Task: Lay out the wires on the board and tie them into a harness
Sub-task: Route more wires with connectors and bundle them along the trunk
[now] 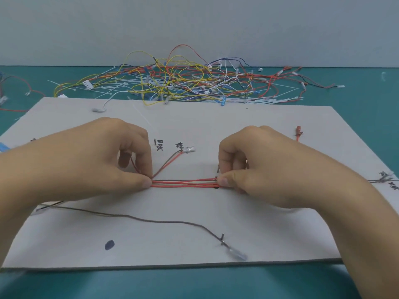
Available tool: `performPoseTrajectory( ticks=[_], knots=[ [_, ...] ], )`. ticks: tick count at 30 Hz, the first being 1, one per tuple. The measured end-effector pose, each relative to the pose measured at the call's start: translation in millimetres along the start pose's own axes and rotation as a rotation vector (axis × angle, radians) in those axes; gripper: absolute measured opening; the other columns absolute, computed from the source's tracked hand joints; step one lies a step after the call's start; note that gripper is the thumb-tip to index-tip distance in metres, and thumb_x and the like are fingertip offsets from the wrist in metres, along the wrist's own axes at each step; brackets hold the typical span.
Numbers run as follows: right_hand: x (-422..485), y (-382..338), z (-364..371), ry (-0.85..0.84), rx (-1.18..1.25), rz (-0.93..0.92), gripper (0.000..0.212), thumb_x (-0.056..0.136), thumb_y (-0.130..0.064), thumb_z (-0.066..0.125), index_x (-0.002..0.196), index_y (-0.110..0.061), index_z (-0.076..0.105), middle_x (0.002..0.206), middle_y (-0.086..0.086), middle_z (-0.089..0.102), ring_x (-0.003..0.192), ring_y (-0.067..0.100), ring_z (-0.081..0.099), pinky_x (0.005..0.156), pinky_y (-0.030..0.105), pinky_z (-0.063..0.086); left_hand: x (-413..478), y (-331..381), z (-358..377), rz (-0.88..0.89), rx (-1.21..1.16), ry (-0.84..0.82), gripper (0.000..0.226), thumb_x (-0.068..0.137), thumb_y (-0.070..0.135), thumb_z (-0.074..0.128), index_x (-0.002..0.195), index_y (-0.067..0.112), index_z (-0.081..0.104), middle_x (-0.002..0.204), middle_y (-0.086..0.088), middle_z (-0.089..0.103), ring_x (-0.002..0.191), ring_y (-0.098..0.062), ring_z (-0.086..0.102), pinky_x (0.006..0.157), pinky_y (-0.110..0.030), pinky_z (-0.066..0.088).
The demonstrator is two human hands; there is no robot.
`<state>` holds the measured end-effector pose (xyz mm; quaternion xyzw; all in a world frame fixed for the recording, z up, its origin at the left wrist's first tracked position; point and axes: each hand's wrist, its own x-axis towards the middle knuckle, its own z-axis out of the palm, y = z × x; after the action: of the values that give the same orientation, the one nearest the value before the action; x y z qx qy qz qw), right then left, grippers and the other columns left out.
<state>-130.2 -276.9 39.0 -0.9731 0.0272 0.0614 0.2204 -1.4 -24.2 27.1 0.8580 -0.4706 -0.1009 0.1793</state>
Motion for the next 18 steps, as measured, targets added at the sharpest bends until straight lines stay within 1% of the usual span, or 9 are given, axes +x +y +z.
performPoseTrajectory(
  ticks=[2, 3, 4, 6, 10, 13, 16, 18],
  knots=[
    [-2.0, 5.3, -5.6, -0.031, 0.01, 0.003, 0.014, 0.086, -0.028, 0.075, 0.075, -0.026, 0.067, 0.068, -0.015, 0.068, 0.057, -0.001, 0.059, 0.049, 0.016, 0.046, 0.5, -0.3, 0.2, -0.01, -0.017, 0.008, 0.027, 0.067, 0.072, 0.065, 0.08, 0.05, 0.073, 0.087, 0.022, 0.066, 0.078, -0.004, 0.064, 0.06, -0.032, 0.051],
    [-3.4, 7.4, -8.8, -0.052, 0.016, 0.002, 0.012, 0.087, -0.024, 0.073, 0.076, -0.027, 0.068, 0.068, -0.014, 0.069, 0.056, -0.002, 0.058, 0.051, 0.014, 0.046, 0.9, -0.3, 0.4, -0.014, -0.019, 0.012, 0.027, 0.066, 0.073, 0.065, 0.08, 0.051, 0.073, 0.086, 0.022, 0.066, 0.078, -0.004, 0.064, 0.06, -0.032, 0.051],
    [-4.8, 9.0, -12.1, -0.071, 0.024, 0.002, 0.013, 0.087, -0.021, 0.072, 0.076, -0.027, 0.069, 0.067, -0.012, 0.069, 0.054, -0.002, 0.058, 0.052, 0.011, 0.046, 1.1, -0.2, 0.5, -0.017, -0.02, 0.014, 0.027, 0.066, 0.073, 0.065, 0.08, 0.051, 0.073, 0.086, 0.021, 0.067, 0.078, -0.004, 0.065, 0.059, -0.032, 0.051],
    [-6.6, 12.2, -17.7, -0.094, 0.052, 0.015, 0.016, 0.088, -0.017, 0.07, 0.076, -0.027, 0.071, 0.064, -0.011, 0.069, 0.051, -0.002, 0.059, 0.048, 0.01, 0.043, 2.5, 0.4, 0.5, -0.023, -0.038, 0.014, 0.028, 0.066, 0.074, 0.065, 0.079, 0.051, 0.074, 0.084, 0.021, 0.067, 0.076, -0.004, 0.065, 0.058, -0.031, 0.049],
    [-7.4, 20.2, -24.2, -0.101, 0.095, 0.098, 0.017, 0.087, -0.015, 0.07, 0.077, -0.027, 0.073, 0.059, -0.005, 0.07, 0.047, 0.006, 0.062, 0.043, 0.017, 0.047, 4.5, 0.1, 2.3, -0.038, -0.079, 0.024, 0.031, 0.064, 0.074, 0.066, 0.077, 0.048, 0.075, 0.083, 0.019, 0.067, 0.075, -0.007, 0.066, 0.061, -0.032, 0.05],
    [-9.1, 25.4, -28.6, -0.093, 0.154, 0.15, 0.017, 0.086, -0.013, 0.07, 0.074, -0.024, 0.073, 0.057, 0.001, 0.069, 0.042, 0.011, 0.061, 0.039, 0.016, 0.042, 6.9, 3.5, 7.6, -0.041, -0.098, 0.053, 0.034, 0.062, 0.075, 0.066, 0.078, 0.046, 0.074, 0.083, 0.018, 0.066, 0.076, -0.009, 0.065, 0.063, -0.032, 0.05],
    [-9.2, 27.6, -30.5, -0.107, 0.158, 0.178, 0.014, 0.086, -0.015, 0.072, 0.076, -0.025, 0.072, 0.057, 0.002, 0.069, 0.043, 0.013, 0.063, 0.044, 0.025, 0.045, 10.5, 10.7, 14.8, -0.029, -0.129, 0.097, 0.039, 0.061, 0.075, 0.066, 0.08, 0.042, 0.072, 0.085, 0.015, 0.065, 0.076, -0.012, 0.063, 0.066, -0.036, 0.052],
    [-9.6, 27.5, -31.0, -0.13, 0.164, 0.202, 0.013, 0.086, -0.016, 0.074, 0.076, -0.025, 0.071, 0.057, 0.003, 0.07, 0.045, 0.015, 0.065, 0.05, 0.032, 0.048, 11.5, 15.3, 17.1, 0.012, -0.118, 0.119, 0.034, 0.065, 0.071, 0.066, 0.081, 0.042, 0.071, 0.087, 0.014, 0.064, 0.077, -0.015, 0.061, 0.068, -0.039, 0.053]
  ],
)
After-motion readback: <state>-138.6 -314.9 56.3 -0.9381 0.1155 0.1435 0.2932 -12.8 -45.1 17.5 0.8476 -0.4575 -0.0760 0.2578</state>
